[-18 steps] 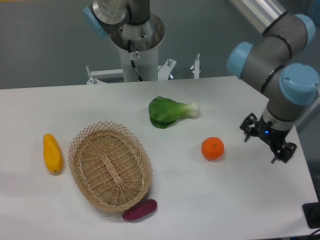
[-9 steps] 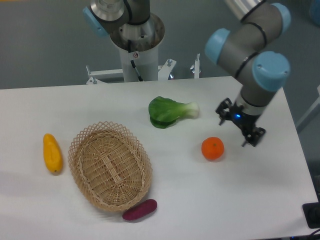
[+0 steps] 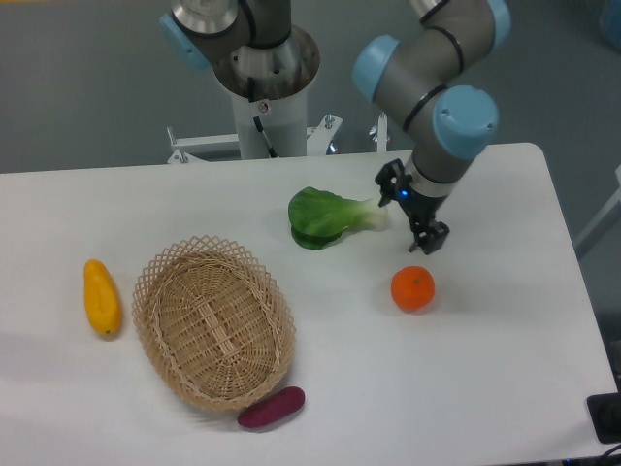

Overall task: Pick up the green vegetable from the table
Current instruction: 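Move the gripper over the green bok choy's stem end, then lower the gripper onto the bok choy stem and close it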

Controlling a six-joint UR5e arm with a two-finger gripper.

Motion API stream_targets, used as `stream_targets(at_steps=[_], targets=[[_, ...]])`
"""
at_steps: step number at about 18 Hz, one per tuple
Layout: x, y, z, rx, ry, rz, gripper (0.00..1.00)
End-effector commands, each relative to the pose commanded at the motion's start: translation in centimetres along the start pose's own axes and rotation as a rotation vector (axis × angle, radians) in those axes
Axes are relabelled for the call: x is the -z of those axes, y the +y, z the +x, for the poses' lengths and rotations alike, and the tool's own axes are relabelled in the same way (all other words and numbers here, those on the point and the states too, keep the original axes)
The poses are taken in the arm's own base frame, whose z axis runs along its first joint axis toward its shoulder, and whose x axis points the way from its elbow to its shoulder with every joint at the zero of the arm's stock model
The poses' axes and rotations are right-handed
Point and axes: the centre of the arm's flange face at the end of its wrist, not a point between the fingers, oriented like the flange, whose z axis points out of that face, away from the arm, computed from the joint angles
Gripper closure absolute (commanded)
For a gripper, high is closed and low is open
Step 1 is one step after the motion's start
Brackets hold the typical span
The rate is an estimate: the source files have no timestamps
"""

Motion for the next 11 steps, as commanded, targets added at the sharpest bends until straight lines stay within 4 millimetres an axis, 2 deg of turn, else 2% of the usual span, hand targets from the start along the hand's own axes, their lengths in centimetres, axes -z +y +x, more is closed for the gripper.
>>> stream_targets(at_steps=[11], targets=[[-4.9,-0.1,3.2,0.000,0.005,-0.043,0.00]])
